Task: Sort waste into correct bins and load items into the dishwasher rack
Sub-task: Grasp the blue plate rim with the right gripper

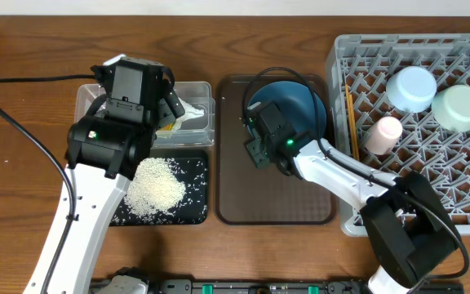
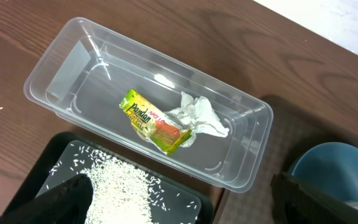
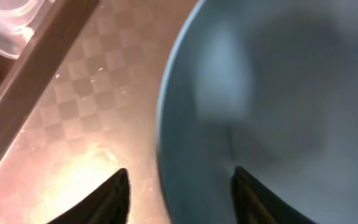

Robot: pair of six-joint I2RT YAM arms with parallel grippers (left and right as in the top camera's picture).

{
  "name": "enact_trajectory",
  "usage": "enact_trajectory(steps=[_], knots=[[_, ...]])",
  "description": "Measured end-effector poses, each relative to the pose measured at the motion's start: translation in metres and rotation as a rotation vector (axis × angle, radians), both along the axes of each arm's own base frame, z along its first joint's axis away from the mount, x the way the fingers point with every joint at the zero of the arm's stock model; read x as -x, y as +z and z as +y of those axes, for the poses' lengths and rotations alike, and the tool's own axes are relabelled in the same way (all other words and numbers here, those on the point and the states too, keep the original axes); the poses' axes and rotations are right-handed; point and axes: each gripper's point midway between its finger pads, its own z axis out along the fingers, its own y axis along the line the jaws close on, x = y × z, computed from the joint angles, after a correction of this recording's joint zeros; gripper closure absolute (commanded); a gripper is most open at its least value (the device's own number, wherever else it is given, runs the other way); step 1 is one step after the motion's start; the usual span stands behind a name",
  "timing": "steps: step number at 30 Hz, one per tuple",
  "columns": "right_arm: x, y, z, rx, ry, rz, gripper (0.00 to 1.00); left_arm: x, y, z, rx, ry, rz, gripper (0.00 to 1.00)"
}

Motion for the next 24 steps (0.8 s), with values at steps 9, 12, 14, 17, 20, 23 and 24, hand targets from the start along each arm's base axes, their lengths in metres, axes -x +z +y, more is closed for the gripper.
enact_trajectory(steps=[9,12,14,17,20,23,24], knots=[[0.001,-0.001,-0.002,0.014,0.004,0.001,0.75,0.000,0.000,0.000,0.000,0.000,0.000,0.05],[0.003,-0.002,-0.004,0.021,0.004,0.011,0.75,0.000,0.000,0.000,0.000,0.000,0.000,0.05],[0.005,-0.004,-0.005,0.028,0.005,0.021,0.76,0.000,0.000,0.000,0.000,0.000,0.000,0.05],[0.009,-0.006,-0.008,0.042,0.006,0.039,0.78,0.000,0.000,0.000,0.000,0.000,0.000,0.05],[0.011,-0.008,-0.010,0.049,0.007,0.048,0.76,0.000,0.000,0.000,0.000,0.000,0.000,0.05],[0.013,-0.009,-0.011,0.055,0.006,0.056,0.77,0.000,0.000,0.000,0.000,0.000,0.000,0.05],[0.013,-0.009,-0.011,0.057,0.006,0.058,0.77,0.000,0.000,0.000,0.000,0.000,0.000,0.05]])
